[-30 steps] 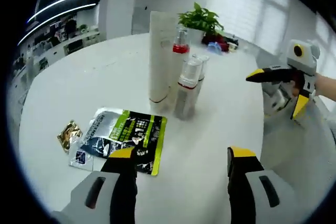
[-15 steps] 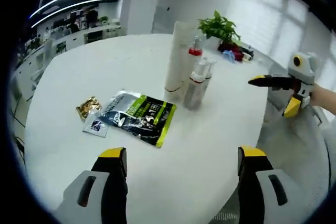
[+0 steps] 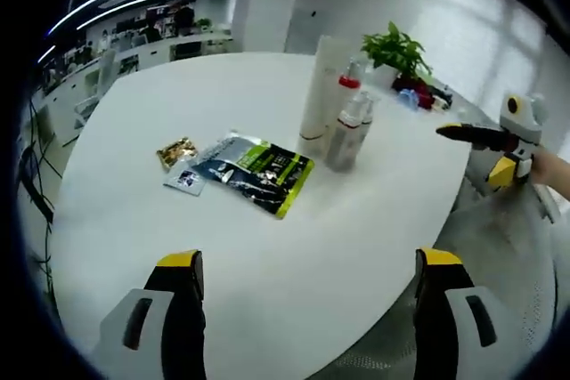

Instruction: Arrange the skincare products in the storage area until every visible bottle or jar stands upright without overlapping.

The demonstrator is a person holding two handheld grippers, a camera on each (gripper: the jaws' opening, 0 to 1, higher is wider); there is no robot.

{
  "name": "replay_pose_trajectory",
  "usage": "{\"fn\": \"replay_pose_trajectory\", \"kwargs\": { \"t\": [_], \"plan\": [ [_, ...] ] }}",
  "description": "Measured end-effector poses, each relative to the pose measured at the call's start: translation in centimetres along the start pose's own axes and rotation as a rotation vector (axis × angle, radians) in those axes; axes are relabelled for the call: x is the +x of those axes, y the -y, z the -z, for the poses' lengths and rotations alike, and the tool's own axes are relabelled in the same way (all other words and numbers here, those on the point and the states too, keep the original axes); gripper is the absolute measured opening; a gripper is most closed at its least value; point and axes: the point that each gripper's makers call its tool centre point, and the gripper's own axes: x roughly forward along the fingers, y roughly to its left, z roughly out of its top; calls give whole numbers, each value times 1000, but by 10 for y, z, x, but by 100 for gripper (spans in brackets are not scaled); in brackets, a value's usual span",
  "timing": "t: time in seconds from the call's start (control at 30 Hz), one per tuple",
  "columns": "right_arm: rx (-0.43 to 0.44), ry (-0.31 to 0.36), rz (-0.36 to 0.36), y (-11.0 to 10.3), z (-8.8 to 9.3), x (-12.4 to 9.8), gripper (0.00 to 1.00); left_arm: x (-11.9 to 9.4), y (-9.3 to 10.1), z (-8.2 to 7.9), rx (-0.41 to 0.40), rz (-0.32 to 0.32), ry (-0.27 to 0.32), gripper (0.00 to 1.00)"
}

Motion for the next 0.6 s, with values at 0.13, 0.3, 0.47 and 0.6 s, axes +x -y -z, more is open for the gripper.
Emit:
{"fn": "replay_pose_trajectory", "kwargs": {
  "t": [0.13, 0.3, 0.47, 0.6],
  "plan": [
    [6, 6, 17, 2, -1, -2, 98, -5, 2, 0, -9, -15, 2, 97],
    [-2, 11, 25, 1, -4, -6, 99, -7, -2, -4, -1, -74, 2, 97],
    [-10, 21, 37, 1, -6, -10, 99, -2, -4, -9, -47, -102, 11, 97],
    [-9, 30, 51, 0, -5, -12, 99, 12, 3, -14, -62, -106, -7, 97]
  ]
}}
